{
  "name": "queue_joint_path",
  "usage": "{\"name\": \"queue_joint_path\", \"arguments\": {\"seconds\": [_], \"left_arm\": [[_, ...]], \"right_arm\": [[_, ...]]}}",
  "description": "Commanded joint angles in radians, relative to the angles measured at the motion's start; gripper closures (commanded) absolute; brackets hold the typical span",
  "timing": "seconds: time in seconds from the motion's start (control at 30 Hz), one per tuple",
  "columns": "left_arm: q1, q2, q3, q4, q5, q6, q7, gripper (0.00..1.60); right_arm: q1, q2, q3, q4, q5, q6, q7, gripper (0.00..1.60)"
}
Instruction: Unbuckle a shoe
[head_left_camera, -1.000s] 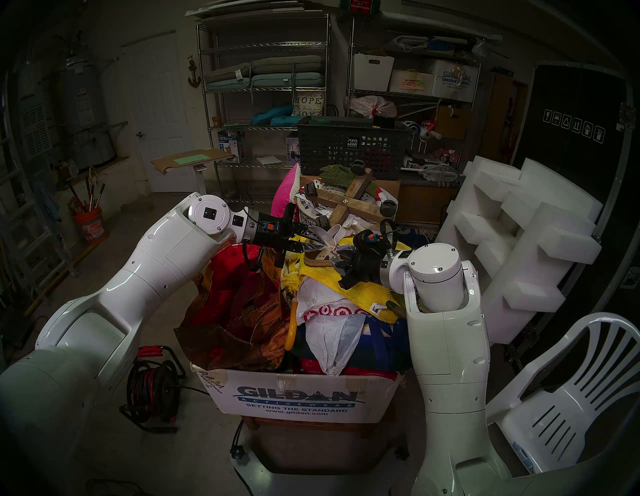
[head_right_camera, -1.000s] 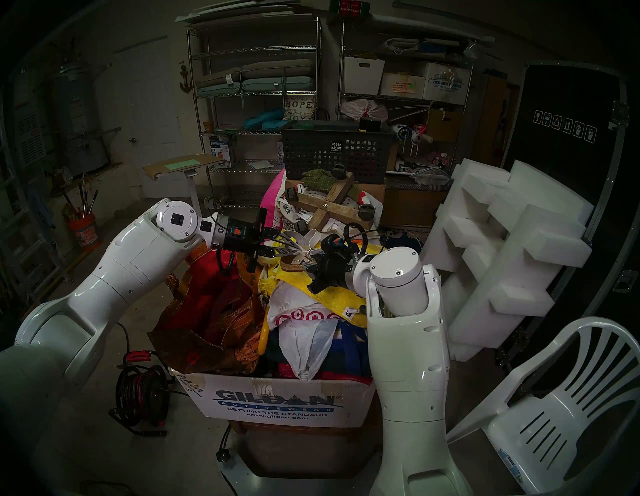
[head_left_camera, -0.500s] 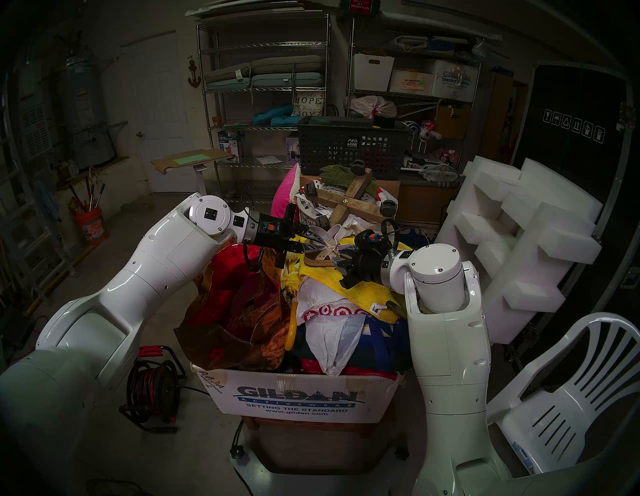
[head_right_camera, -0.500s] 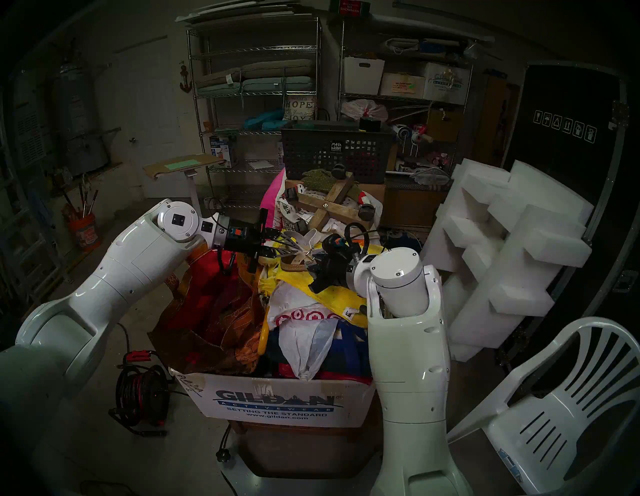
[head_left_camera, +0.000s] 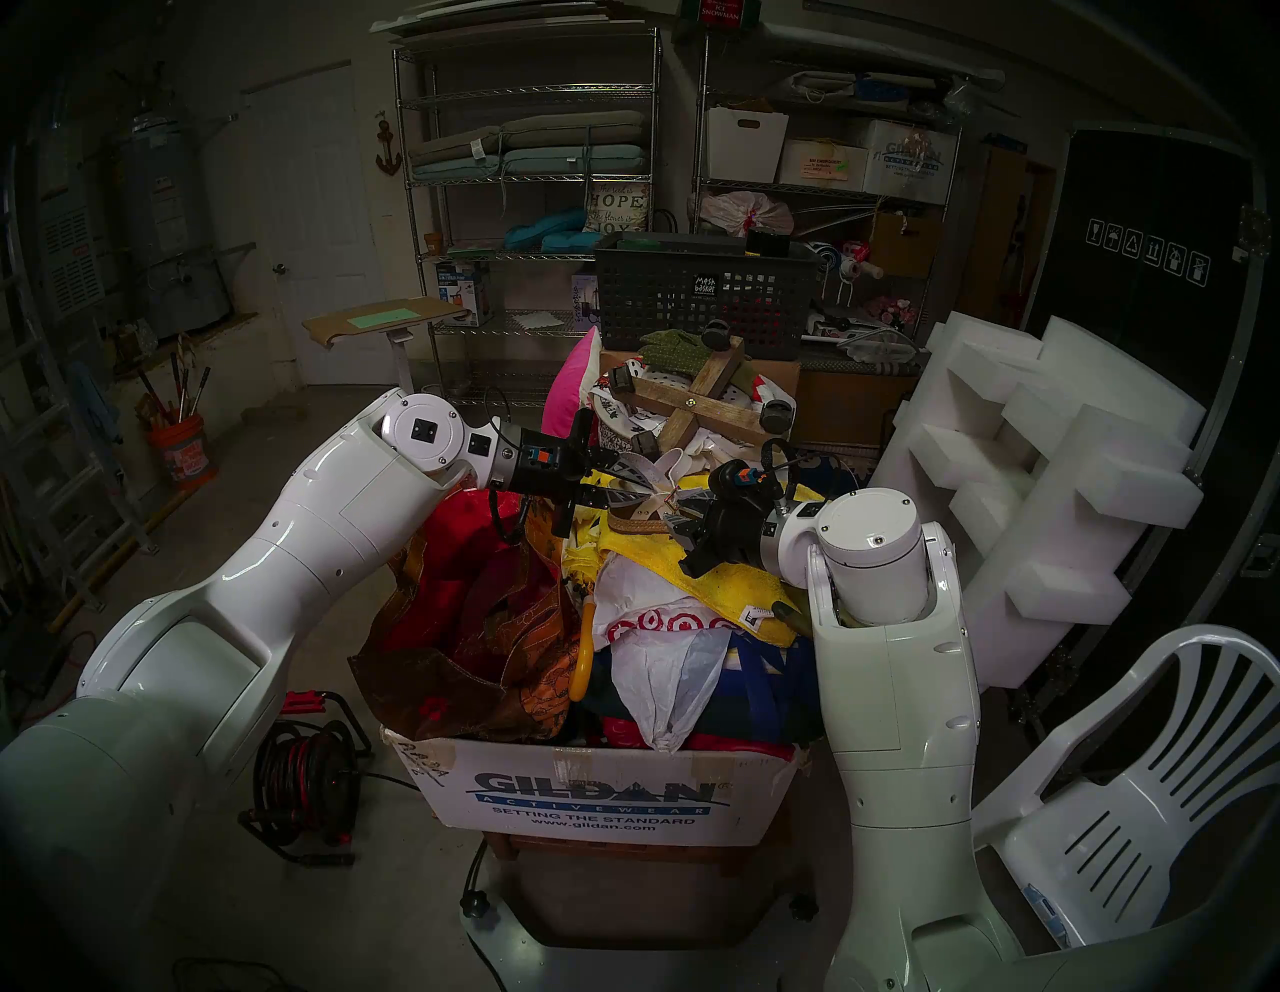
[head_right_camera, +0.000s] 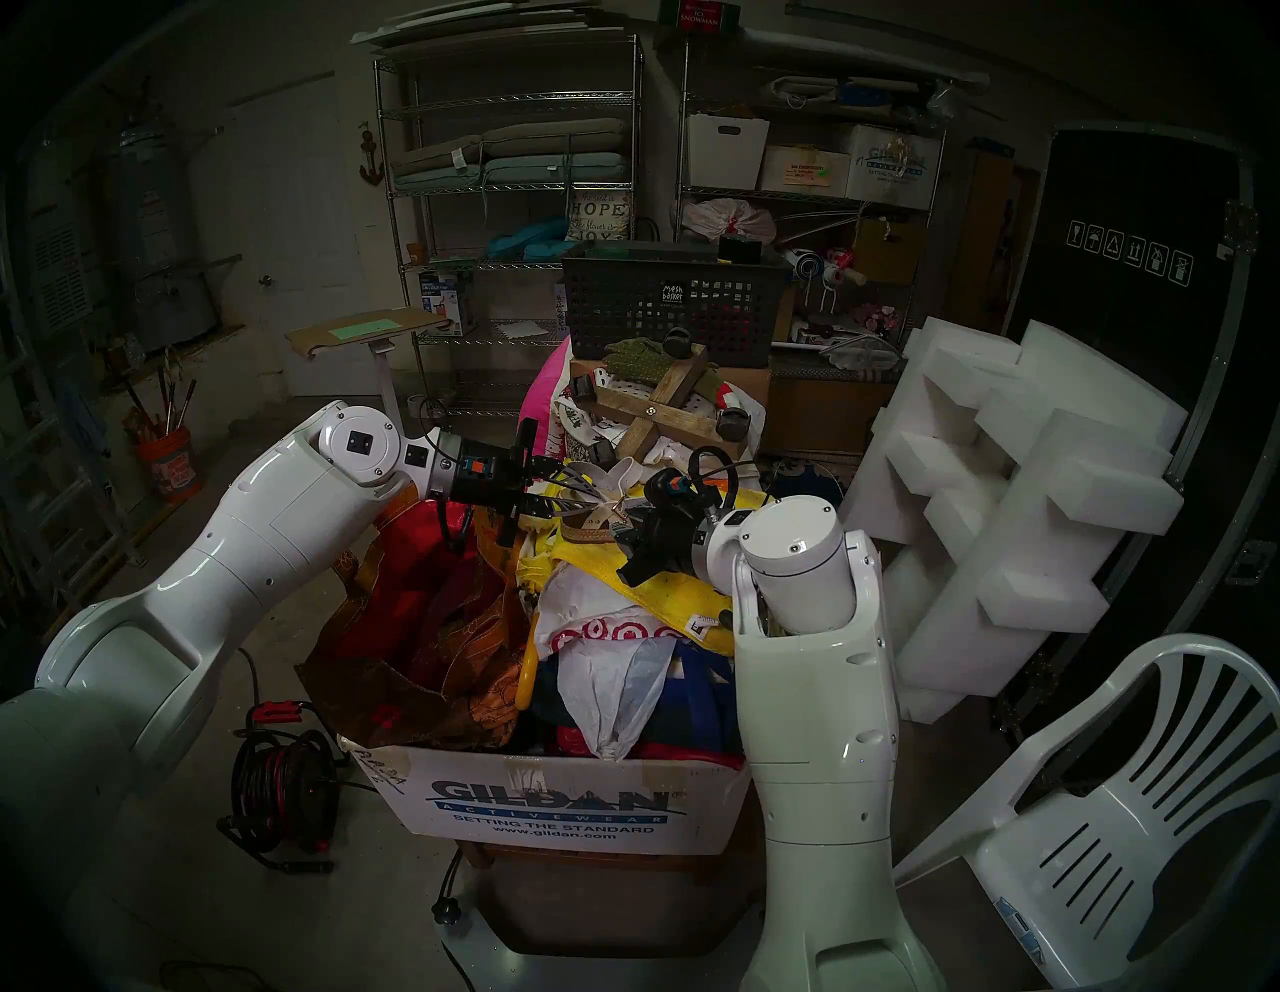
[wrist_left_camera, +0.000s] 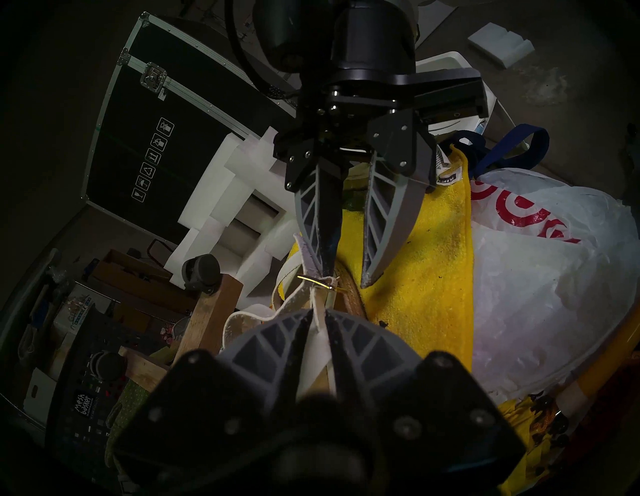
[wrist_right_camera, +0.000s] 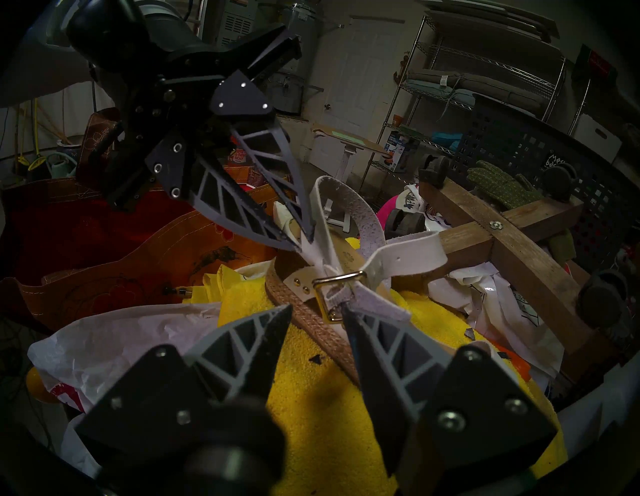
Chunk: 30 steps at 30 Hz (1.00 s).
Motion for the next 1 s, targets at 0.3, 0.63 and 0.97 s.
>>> {"name": "queue_joint_path", "arguments": {"seconds": [0.3,0.63,0.97], "left_arm": [[-0.026,-0.019,-0.011,0.006,0.01,-0.021,0.025,0.95],[-0.03,-0.032,-0.007,0.017,0.036,-0.02,0.033,1.25],[-0.033,-0.044,-0.007,0.027,0.041,-0.018,0.029,1.25]], "right_arm": [[0.023,-0.002,0.008,-0.004,0.01,-0.004,0.001,0.7],[0.026,-0.004,0.014,-0.003,0.011,-0.005,0.004,0.68],[0.027,-0.004,0.019,-0.002,0.011,-0.004,0.004,0.7]]}}
